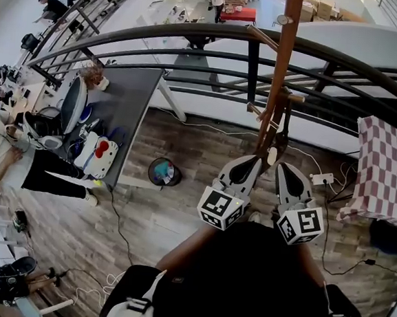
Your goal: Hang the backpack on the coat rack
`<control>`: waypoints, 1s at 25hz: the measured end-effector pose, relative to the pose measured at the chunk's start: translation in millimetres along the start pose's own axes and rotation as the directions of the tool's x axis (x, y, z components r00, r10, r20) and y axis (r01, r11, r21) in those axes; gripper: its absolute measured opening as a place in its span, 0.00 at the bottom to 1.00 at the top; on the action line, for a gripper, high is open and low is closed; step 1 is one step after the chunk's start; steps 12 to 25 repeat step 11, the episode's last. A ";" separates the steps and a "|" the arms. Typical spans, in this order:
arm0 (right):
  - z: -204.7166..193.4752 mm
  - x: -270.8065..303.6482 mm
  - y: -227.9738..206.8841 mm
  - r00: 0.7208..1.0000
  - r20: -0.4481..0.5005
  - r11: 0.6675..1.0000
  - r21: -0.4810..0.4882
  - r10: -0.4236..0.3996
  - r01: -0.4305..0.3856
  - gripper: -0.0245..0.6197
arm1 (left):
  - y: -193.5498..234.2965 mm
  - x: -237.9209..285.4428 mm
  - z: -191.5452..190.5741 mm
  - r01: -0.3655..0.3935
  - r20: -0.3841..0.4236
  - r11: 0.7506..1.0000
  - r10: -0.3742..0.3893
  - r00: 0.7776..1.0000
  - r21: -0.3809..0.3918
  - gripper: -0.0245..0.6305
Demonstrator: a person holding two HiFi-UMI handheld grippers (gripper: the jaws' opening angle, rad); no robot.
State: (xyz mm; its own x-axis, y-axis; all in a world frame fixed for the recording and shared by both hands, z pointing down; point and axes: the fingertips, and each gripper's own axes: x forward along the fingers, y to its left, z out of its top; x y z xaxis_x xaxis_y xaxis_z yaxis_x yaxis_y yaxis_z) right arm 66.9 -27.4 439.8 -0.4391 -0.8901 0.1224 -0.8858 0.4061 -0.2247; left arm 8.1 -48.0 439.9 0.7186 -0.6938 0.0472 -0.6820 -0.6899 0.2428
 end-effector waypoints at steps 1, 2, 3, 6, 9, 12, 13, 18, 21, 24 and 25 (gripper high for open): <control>0.5 -0.4 0.1 1.000 -0.002 1.000 0.000 -0.001 0.001 0.06 | -1.6 0.5 0.3 0.004 -0.002 1.000 -0.004 1.000 0.001 0.05; 0.8 -0.8 0.2 1.000 -0.002 1.000 0.000 -0.002 0.002 0.06 | -3.0 0.8 0.7 0.007 -0.004 1.000 -0.007 1.000 0.003 0.05; 0.7 -1.2 0.3 1.000 -0.001 1.000 0.001 -0.002 0.002 0.06 | -3.7 1.0 0.9 0.009 -0.005 1.000 -0.009 1.000 0.004 0.05; -0.3 0.0 0.5 1.000 0.001 1.000 0.004 0.002 -0.002 0.06 | -0.5 2.1 -0.3 0.008 -0.006 1.000 -0.008 1.000 0.004 0.05; -1.1 2.4 1.2 1.000 -0.001 1.000 0.011 -0.002 0.002 0.06 | 5.4 2.5 -3.1 0.000 -0.011 1.000 0.000 1.000 -0.003 0.05; -1.2 3.9 2.0 1.000 0.000 1.000 0.014 -0.006 0.006 0.06 | 8.7 1.7 -5.0 -0.004 -0.014 1.000 0.004 1.000 -0.010 0.05; -1.2 3.9 2.0 1.000 0.000 1.000 0.014 -0.006 0.006 0.06 | 8.7 1.7 -5.0 -0.004 -0.014 1.000 0.004 1.000 -0.010 0.05; -1.2 3.9 2.0 1.000 0.000 1.000 0.014 -0.006 0.006 0.06 | 8.7 1.7 -5.0 -0.004 -0.014 1.000 0.004 1.000 -0.010 0.05; -1.2 3.9 2.0 1.000 0.000 1.000 0.014 -0.006 0.006 0.06 | 8.7 1.7 -5.0 -0.004 -0.014 1.000 0.004 1.000 -0.010 0.05; -1.2 3.9 2.0 1.000 0.000 1.000 0.014 -0.006 0.006 0.06 | 8.7 1.7 -5.0 -0.004 -0.014 1.000 0.004 1.000 -0.010 0.05; -1.2 3.9 2.0 1.000 0.000 1.000 0.014 -0.006 0.006 0.06 | 8.7 1.7 -5.0 -0.004 -0.014 1.000 0.004 1.000 -0.010 0.05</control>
